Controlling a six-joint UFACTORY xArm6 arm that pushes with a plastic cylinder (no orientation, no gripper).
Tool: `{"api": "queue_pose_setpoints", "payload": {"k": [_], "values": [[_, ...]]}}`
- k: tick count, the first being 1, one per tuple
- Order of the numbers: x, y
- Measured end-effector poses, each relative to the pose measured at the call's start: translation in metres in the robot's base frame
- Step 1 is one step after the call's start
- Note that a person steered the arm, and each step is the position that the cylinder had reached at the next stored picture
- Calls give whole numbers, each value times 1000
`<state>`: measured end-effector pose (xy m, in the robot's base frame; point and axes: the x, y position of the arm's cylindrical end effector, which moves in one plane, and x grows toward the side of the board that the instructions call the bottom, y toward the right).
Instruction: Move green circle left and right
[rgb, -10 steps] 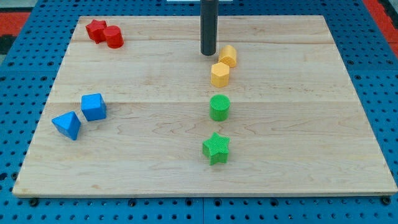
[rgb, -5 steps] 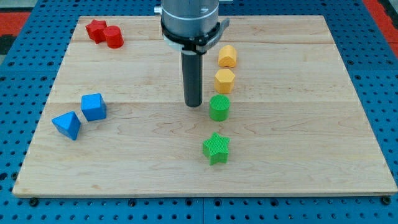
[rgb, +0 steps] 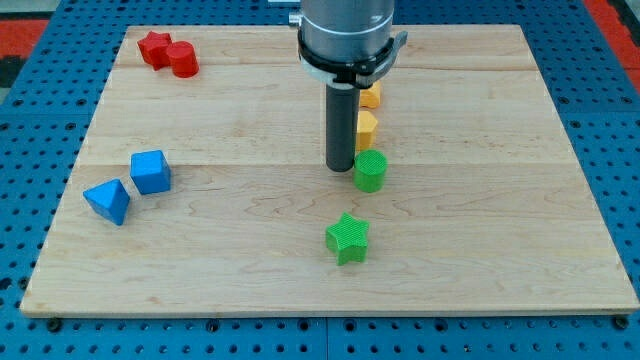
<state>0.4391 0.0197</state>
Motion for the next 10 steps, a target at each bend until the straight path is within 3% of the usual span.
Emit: {"api": "queue_pose_setpoints", "payload": {"k": [3, 5, 9, 10], "values": [[0, 40], [3, 109], [31, 47], [33, 114]]}}
